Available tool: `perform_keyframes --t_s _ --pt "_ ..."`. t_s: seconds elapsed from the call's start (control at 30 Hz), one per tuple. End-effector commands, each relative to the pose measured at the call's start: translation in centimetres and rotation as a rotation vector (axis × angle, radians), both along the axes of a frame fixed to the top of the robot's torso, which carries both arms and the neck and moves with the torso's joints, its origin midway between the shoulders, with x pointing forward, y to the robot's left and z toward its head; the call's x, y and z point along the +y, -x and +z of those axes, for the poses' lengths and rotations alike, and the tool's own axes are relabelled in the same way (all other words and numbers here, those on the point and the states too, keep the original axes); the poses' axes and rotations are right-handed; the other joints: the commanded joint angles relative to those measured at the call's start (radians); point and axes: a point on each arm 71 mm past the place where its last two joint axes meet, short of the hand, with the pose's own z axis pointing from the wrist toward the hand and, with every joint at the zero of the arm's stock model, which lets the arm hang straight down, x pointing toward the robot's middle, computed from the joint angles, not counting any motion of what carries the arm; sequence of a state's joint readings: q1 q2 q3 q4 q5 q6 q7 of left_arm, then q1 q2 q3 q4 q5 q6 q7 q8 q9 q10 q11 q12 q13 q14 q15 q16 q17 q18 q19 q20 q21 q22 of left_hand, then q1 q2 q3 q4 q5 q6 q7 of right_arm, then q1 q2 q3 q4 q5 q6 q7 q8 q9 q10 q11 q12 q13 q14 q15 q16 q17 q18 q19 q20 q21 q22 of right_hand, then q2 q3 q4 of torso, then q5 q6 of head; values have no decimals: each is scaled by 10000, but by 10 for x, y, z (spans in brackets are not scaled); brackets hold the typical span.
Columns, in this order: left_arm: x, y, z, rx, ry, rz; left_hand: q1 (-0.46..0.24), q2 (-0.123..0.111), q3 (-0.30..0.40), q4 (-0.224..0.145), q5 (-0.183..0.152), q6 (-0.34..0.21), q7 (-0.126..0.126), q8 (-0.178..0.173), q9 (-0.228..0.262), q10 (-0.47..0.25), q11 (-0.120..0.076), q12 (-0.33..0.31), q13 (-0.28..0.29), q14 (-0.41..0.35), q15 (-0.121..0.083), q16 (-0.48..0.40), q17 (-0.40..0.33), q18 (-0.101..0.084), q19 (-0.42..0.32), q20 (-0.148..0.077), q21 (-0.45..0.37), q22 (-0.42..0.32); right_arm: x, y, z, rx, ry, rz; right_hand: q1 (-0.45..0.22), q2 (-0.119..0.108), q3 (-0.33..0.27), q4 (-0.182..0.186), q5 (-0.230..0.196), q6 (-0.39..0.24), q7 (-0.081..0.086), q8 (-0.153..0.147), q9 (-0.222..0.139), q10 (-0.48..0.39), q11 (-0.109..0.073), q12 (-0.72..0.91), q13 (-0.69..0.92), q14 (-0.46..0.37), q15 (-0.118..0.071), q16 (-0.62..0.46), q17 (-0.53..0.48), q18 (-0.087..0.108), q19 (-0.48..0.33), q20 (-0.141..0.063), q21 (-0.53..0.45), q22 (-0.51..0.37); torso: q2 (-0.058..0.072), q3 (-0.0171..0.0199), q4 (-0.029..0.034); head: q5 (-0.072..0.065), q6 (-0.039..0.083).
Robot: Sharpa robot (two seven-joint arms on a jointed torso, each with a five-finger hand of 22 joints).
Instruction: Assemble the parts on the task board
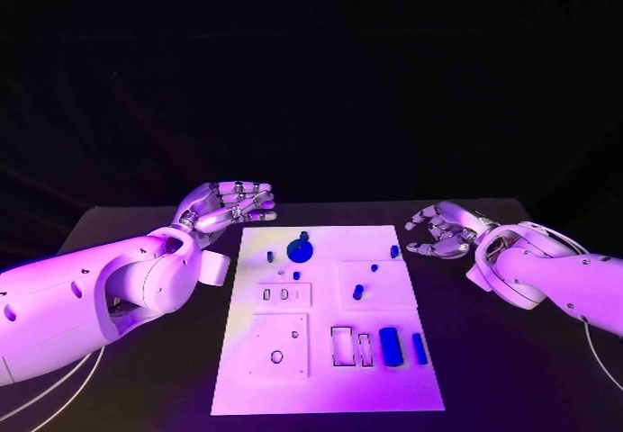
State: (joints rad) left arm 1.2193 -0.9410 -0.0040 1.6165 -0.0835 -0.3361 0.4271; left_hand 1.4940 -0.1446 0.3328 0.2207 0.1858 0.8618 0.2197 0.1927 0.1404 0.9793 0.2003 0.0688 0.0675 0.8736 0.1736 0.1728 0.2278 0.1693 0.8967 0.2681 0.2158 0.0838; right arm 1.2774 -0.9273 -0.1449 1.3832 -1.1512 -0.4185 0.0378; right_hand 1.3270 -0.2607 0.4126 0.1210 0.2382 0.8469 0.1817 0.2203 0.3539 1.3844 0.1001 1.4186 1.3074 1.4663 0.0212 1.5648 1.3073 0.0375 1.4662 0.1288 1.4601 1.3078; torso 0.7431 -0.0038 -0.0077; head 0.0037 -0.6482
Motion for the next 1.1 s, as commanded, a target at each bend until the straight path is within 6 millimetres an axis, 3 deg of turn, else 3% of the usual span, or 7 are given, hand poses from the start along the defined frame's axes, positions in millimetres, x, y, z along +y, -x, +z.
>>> perform_keyframes --t_s 0.03,0.2,0.4,0.83,1.1 --pt "-3 0 1 -105 112 -220 -50 -14 40 -16 -27 -85 312 -44 12 -5 28 -48 -13 -65 -21 -44 12 117 -66 22 -26 -10 4 0 -5 52 27 373 127 9 -32 -39 39 -106 3 -44 -12 -50 -16 -40 768 1045 40 60 2635 -54 282 -5 -48 1631 8 -19 47 -3 -42" --pt "-3 0 1 -99 108 -214 -38 -24 46 -33 -28 -83 307 -42 14 -3 25 -44 -11 -65 -22 -47 18 118 -71 23 -27 -12 9 -1 -13 199 46 447 198 57 -26 -73 53 -95 5 -38 -11 -17 -13 -15 798 1045 44 60 2635 -60 297 0 -29 1650 23 15 67 39 -91" --pt "-2 0 1 -98 94 -178 -34 -27 49 -40 -28 -81 305 -41 15 -2 24 -42 -10 -66 -22 -49 22 118 -74 24 -29 -14 13 0 -19 331 54 499 235 101 -9 -88 66 -55 3 -17 -4 30 -15 20 839 1045 44 60 2635 -65 310 2 -10 1668 33 27 49 59 -121" --pt "-1 0 1 -97 85 -153 -25 -30 57 -53 -28 -80 305 -40 17 -1 23 -39 -9 -68 -22 -54 28 119 -79 26 -31 -16 18 -2 -29 506 139 470 392 279 242 -207 148 178 -27 85 17 311 -45 244 1091 1045 22 60 2635 -89 377 -11 82 1757 26 14 67 14 -167" --pt "0 0 1 -92 78 -137 -25 -30 57 -53 -28 -80 305 -40 17 -1 23 -39 -9 -68 -22 -54 28 119 -79 26 -31 -16 21 -3 -34 627 173 496 389 396 474 -252 138 415 -92 179 31 428 -101 336 1193 1045 -21 60 2635 -97 399 -44 110 1789 26 24 59 35 -192"
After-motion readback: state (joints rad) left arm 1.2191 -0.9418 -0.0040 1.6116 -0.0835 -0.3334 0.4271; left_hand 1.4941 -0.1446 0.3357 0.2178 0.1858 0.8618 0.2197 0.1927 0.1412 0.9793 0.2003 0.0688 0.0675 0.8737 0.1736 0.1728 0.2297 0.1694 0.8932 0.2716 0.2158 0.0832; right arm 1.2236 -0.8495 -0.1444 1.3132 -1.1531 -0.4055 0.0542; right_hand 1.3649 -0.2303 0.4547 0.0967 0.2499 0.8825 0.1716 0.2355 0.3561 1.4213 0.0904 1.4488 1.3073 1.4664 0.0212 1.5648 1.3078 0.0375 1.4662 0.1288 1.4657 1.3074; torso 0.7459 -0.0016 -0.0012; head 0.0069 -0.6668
